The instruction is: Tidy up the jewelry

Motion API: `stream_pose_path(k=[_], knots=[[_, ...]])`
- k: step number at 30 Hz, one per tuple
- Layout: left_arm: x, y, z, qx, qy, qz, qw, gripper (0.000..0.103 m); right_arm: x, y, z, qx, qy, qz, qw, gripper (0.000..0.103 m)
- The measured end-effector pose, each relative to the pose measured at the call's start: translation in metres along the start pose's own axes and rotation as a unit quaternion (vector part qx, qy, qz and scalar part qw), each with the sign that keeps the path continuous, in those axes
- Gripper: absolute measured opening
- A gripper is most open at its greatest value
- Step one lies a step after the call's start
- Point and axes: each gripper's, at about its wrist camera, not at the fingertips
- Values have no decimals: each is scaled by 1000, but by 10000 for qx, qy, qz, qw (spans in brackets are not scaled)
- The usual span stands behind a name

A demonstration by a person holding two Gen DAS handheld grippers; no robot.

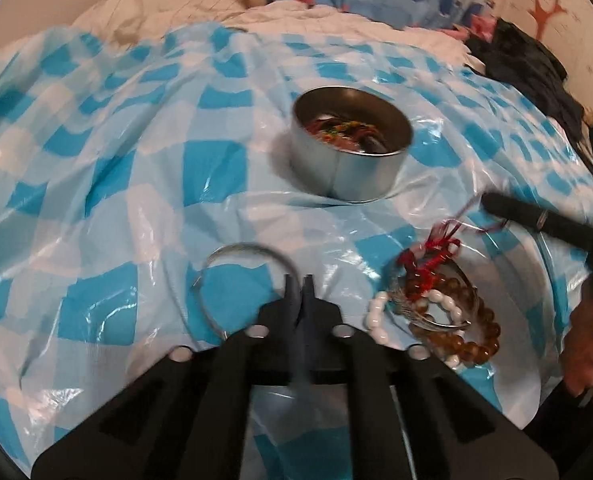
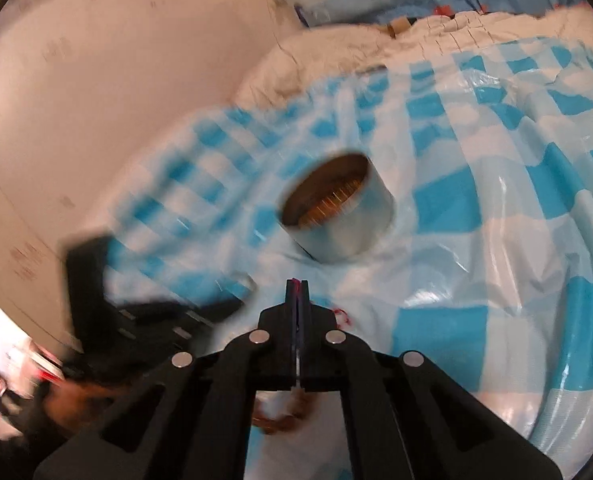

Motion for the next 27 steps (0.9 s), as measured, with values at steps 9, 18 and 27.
stream_pose_path(k=[9, 18, 27], knots=[[19, 11, -33, -752, -760, -694, 9918, 1, 10, 14, -26, -613, 894, 97, 9941, 1], [-10, 46, -43, -1243, -1225, -455, 9836, 1, 13, 27, -24, -668, 706, -27, 9953, 1], [-35, 101, 5, -1045, -1332, -352, 9849, 3, 8, 55, -29, -937, 620, -68, 9936, 1]])
Point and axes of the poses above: each gripper's, at about its wrist camera, not at the fingertips, and z roughly the way its jaws point, x to its left, y to its top, and after that the axes turned 5 degrees about y, right-handed
